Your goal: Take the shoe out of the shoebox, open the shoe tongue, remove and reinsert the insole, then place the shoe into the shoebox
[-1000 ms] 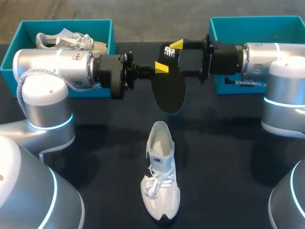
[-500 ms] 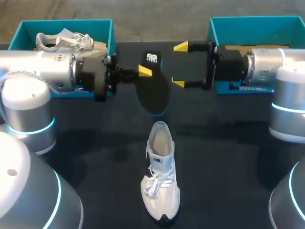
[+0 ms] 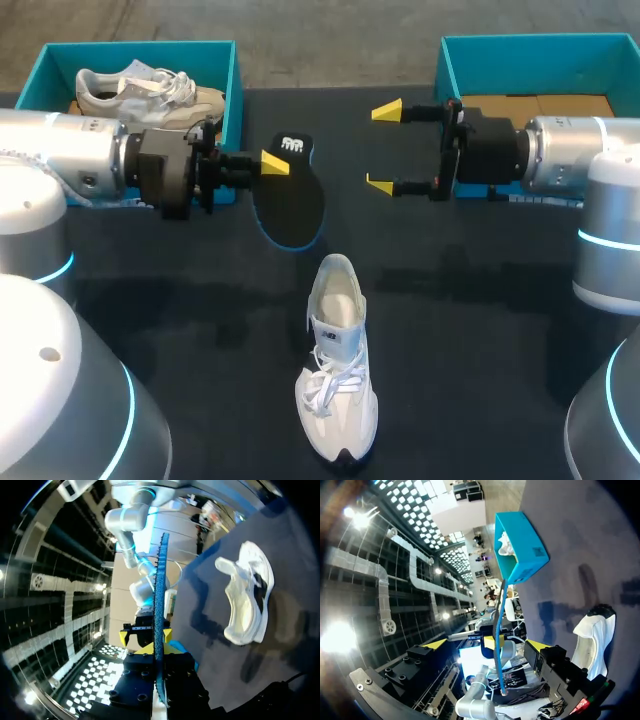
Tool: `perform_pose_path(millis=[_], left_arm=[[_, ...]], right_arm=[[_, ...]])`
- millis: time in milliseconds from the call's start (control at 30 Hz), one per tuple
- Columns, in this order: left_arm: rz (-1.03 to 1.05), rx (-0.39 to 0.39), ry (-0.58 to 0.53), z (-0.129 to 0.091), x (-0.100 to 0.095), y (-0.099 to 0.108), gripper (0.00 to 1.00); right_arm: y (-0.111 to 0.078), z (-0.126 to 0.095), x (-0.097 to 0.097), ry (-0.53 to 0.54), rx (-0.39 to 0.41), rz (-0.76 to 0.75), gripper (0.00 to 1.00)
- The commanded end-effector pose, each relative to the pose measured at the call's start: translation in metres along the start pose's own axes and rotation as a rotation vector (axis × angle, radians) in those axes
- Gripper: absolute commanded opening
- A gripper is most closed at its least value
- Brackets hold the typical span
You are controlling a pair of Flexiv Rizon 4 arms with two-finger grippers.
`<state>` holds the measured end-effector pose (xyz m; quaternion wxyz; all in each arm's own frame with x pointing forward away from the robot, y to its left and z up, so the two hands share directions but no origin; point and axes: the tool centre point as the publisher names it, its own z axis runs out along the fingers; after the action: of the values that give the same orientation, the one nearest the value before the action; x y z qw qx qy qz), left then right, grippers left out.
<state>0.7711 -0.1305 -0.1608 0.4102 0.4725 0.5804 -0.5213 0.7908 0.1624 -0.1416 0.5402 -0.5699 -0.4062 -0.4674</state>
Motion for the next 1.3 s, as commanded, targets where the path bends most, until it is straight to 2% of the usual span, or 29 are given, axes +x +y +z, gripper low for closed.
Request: perform_pose_path(millis=[33,167,333,800,1300], left_arm=[[-0.098,0.032,-0.001,-0.005,0.0,-0.005,0.0],[-0.301,0.101,-0.02,-0.006,-0.004,-0.011,0.0],[-0.509,0.143,-0.037,-0.006,-0.01,-0.016,0.0],[-0.963,0.15,-0.011,-0.005,-0.012,-0.019,0.0],[-0.978,0.155,-0.002,-0.006,-0.013,-0.019,0.0]], right_arm=[[-0.003,0.0,0.0,0.001,-0.007,-0.001,1.0],[-0.003,0.0,0.0,0.001,-0.007,-0.001,1.0],[-0.003,0.0,0.0,0.001,-0.007,-0.001,1.0],[-0.003,0.0,0.0,0.001,-0.007,-0.001,1.0],[-0.003,0.0,0.0,0.001,-0.007,-0.001,1.0]])
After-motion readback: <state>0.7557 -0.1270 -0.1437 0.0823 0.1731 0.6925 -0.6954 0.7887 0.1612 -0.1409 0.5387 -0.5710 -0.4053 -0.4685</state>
